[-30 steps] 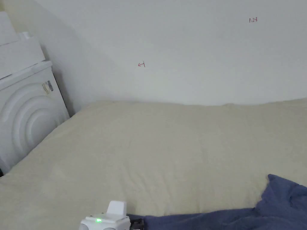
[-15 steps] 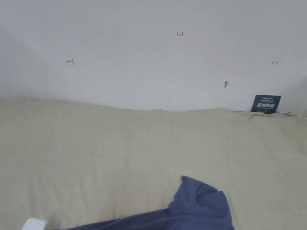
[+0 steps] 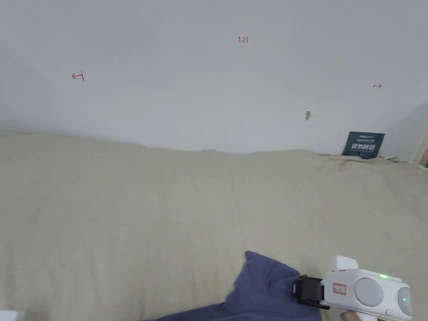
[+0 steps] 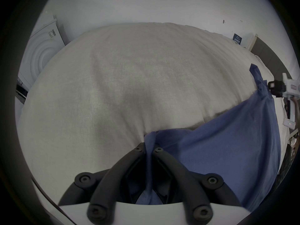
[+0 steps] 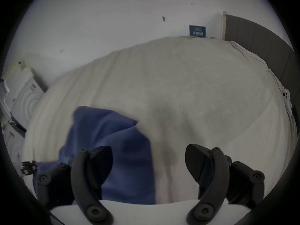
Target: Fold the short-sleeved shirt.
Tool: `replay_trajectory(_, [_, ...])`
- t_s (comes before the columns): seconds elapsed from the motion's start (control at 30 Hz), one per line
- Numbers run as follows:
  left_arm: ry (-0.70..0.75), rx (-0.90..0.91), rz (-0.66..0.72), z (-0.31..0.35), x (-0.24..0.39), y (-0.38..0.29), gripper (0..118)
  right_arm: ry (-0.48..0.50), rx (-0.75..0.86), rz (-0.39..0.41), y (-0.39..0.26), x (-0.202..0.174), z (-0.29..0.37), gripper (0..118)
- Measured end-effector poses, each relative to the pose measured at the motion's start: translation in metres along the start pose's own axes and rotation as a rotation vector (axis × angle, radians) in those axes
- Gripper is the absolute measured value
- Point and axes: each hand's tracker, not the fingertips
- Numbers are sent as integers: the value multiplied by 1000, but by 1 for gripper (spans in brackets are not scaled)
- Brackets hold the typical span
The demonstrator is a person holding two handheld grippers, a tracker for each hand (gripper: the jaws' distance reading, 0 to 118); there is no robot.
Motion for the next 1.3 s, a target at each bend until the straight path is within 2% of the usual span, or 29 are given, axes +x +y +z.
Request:
replay_trajectory(0.03, [-7, 0, 13, 0, -2, 0, 5, -15, -11, 28, -4, -2, -5, 77])
replay_trajectory(0.07, [-16, 1, 32, 0, -5, 0, 5, -74, -5, 63, -11, -9, -6, 69])
replay_trajectory(0.13, [-29, 4, 53, -2, -9, 1, 5, -81, 74, 124, -21, -18, 4, 62])
replay_trajectory(0.2, [-37, 4, 55, -1, -11, 1, 5, -62, 62, 119, -23, -21, 10, 37])
replay_trajectory(0.23, [-39, 6, 59, -2, -10, 0, 5, -38, 67, 139, -24, -23, 13, 19])
replay_trajectory(0.27, [-38, 10, 65, -1, -10, -1, 5, -55, 74, 177, -25, -29, 17, 4])
replay_trajectory(0.37, [-23, 28, 63, 0, -5, -4, 5, -63, 80, 189, -24, -31, 23, 4])
replay_trajectory(0.43, [-8, 51, 57, 1, -2, -8, 5, -37, 102, 135, -20, -27, 33, 3])
replay_trajectory(0.5, [-8, 116, 45, 10, -1, -17, 5, 47, 145, 72, -16, -24, 56, 3])
replay_trajectory(0.57, [-27, 175, 39, 37, -1, -20, 4, 61, 204, 97, -13, -29, 89, 3])
replay_trajectory(0.63, [-82, 315, 63, 86, -1, -29, 4, 103, 261, 140, -10, -34, 129, 3])
replay_trajectory(0.7, [-159, 376, 105, 142, -2, -33, 3, 147, 321, 147, -9, -41, 182, 3])
replay_trajectory(0.8, [-138, 550, 25, 241, -1, -46, 3, 194, 432, 183, -10, -47, 270, 3])
replay_trajectory(0.9, [-159, 704, 7, 337, -6, -59, 3, 226, 563, 227, -17, -46, 366, 3])
replay_trajectory(1.1, [-123, 979, -8, 487, -14, -78, 3, 225, 836, 236, -20, -43, 537, 3])
replay_trajectory(1.3, [-83, 1134, -24, 580, -6, -67, 3, 184, 1035, 257, 8, -42, 647, 3])
